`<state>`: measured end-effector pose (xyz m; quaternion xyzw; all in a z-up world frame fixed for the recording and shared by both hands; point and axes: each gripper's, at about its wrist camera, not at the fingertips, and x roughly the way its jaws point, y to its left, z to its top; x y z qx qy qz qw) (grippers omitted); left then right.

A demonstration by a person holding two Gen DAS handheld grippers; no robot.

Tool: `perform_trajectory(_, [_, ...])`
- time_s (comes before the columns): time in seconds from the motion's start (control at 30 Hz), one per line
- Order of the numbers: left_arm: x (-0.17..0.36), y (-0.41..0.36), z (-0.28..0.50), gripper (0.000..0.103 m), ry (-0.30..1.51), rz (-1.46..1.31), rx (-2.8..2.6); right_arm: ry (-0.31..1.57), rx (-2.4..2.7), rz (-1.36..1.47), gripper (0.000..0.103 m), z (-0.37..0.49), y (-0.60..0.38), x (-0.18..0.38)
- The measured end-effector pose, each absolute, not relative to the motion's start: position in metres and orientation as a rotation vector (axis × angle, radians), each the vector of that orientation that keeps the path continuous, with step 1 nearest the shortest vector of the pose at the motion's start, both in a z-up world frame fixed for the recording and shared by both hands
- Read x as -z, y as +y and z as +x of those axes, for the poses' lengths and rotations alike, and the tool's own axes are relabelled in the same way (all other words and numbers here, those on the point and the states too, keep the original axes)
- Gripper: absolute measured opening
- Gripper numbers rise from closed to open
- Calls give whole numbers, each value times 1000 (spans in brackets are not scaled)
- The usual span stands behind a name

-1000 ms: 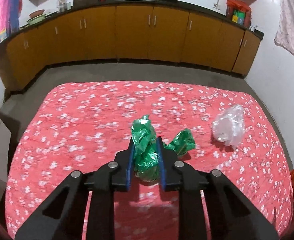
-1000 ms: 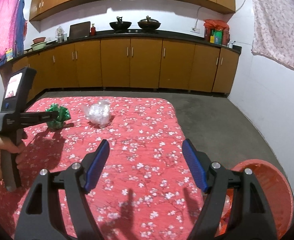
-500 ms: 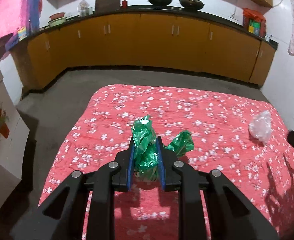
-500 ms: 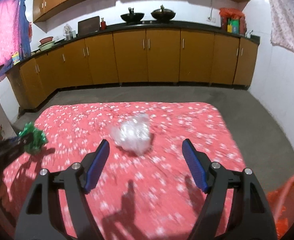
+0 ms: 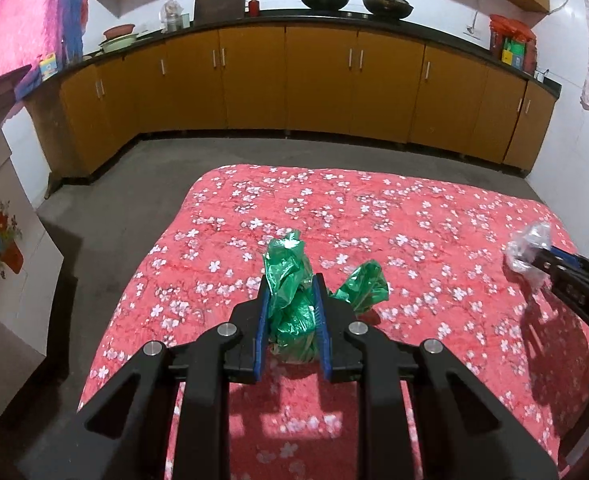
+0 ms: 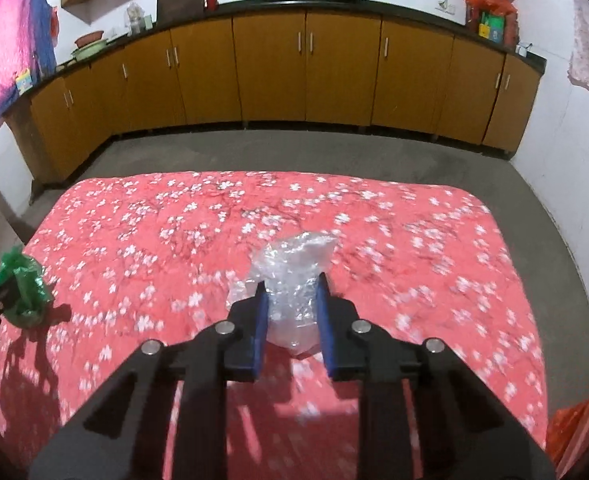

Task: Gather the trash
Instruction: 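Grasp the small clear bag with the right tool while the left tool holds the green bag, then carry the green bag and clear bag over the wastebasket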

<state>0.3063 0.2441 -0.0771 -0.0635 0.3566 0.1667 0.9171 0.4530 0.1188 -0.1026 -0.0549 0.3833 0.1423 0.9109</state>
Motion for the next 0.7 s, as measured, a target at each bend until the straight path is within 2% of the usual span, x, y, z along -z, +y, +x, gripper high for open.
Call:
perform_trajectory(0.33, [40,193,268,20,682,-83,-227,713,-248,-18,21,355,22,50])
perform_trajectory(0.7, [-10,88,214,20,612,-29,-16,632,-128,18,21,237,-78,-4])
